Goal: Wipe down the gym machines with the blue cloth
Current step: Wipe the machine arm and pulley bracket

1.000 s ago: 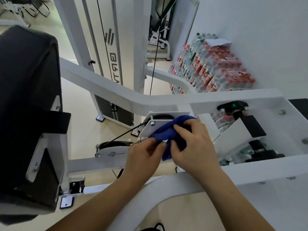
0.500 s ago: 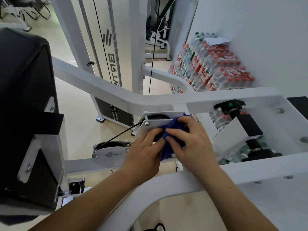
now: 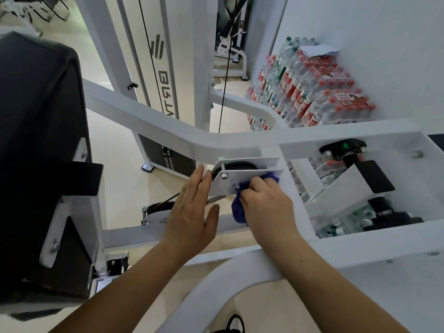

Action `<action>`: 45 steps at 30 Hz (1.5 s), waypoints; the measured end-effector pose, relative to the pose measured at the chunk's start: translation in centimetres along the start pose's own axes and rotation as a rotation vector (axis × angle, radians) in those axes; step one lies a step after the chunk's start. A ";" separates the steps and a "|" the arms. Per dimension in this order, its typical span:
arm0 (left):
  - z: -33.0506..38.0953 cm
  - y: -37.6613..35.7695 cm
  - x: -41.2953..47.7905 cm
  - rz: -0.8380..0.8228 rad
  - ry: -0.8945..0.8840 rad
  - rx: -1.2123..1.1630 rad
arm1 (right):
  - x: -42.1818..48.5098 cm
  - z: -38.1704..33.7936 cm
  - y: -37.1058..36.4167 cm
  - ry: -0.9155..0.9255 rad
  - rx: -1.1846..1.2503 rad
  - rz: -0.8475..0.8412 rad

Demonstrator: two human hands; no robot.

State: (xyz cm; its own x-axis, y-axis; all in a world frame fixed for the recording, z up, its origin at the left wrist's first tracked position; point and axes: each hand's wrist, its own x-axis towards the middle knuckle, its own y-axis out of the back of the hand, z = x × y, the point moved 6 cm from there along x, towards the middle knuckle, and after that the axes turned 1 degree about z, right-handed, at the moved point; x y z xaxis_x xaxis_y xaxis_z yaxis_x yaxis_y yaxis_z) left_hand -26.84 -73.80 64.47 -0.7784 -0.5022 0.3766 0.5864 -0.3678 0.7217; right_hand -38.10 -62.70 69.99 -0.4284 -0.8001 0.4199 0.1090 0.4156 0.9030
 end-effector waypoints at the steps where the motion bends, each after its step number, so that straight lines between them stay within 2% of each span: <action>1: -0.1 -0.2 0.0 -0.005 0.017 -0.010 | 0.0 0.2 0.3 0.028 -0.011 -0.007; 6: -0.2 -0.2 -0.2 0.012 0.015 -0.077 | 0.6 2.2 5.1 -0.012 -0.010 0.214; 8: 0.1 0.0 -0.2 0.042 0.009 -0.093 | 0.4 1.8 3.9 0.001 -0.031 0.167; 10: 0.8 0.9 -0.3 0.116 -0.040 -0.103 | -0.1 0.6 1.3 0.036 -0.018 0.018; 12: 1.2 2.1 -0.8 0.185 -0.079 -0.116 | -0.1 0.5 0.3 -0.024 0.057 -0.050; 13: 1.4 2.6 -1.2 0.186 -0.046 -0.158 | -0.1 0.7 0.9 -0.094 0.120 -0.026; 14: 1.2 3.0 -1.5 0.147 0.042 -0.255 | -0.1 0.9 2.0 -0.153 0.208 0.020; 16: 1.2 2.3 -1.9 -0.084 0.363 -0.563 | -0.2 0.8 4.1 -0.238 0.380 0.087; 18: 2.2 0.4 -2.5 -0.283 0.638 -0.879 | -0.8 0.7 4.2 -0.356 0.540 0.030; 20: 3.3 0.0 -2.1 -0.228 0.723 -1.047 | -1.6 0.6 2.8 -0.464 0.689 -0.115; 22: 3.6 0.2 -1.5 -0.110 0.750 -1.091 | -2.0 1.0 2.2 -0.481 0.763 -0.232; 24: 3.0 0.8 -1.3 -0.013 0.677 -0.882 | -1.8 2.0 3.3 -0.476 0.804 -0.232; 25: 2.8 1.5 -1.1 0.044 0.541 -0.672 | -1.5 2.7 4.3 -0.462 0.776 -0.168; 28: 4.4 2.3 -0.4 0.159 -0.176 -0.077 | -0.4 4.6 6.2 -0.449 0.593 0.034; 29: 4.6 1.9 -0.4 0.174 -0.332 0.037 | -0.2 5.0 5.9 -0.455 0.546 0.061; 30: 4.6 1.4 -0.2 0.185 -0.406 0.103 | 0.0 5.5 5.4 -0.468 0.512 0.070; 32: 4.3 0.3 0.5 0.195 -0.483 0.189 | 0.0 6.2 4.0 -0.476 0.475 0.079; 34: 3.4 -1.5 0.4 0.134 -0.530 0.267 | -0.1 6.4 3.1 -0.449 0.447 0.082; 37: 1.2 -3.1 -0.7 0.029 -0.441 0.280 | -0.2 6.6 3.3 -0.404 0.387 0.146; 40: 0.9 -1.7 -0.9 0.079 -0.392 0.241 | -0.5 6.4 3.7 -0.369 0.330 0.248; 45: 4.7 1.5 -0.6 0.137 -0.549 0.160 | -0.1 6.2 2.7 -0.369 0.374 0.136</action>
State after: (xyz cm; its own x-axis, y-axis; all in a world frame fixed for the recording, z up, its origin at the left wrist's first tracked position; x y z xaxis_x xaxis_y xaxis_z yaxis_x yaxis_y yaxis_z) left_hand -26.56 -70.40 68.05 -0.7252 -0.0424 0.6872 0.6818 -0.1838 0.7081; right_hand -43.32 -58.87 71.82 -0.7265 -0.5511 0.4104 -0.1124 0.6845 0.7203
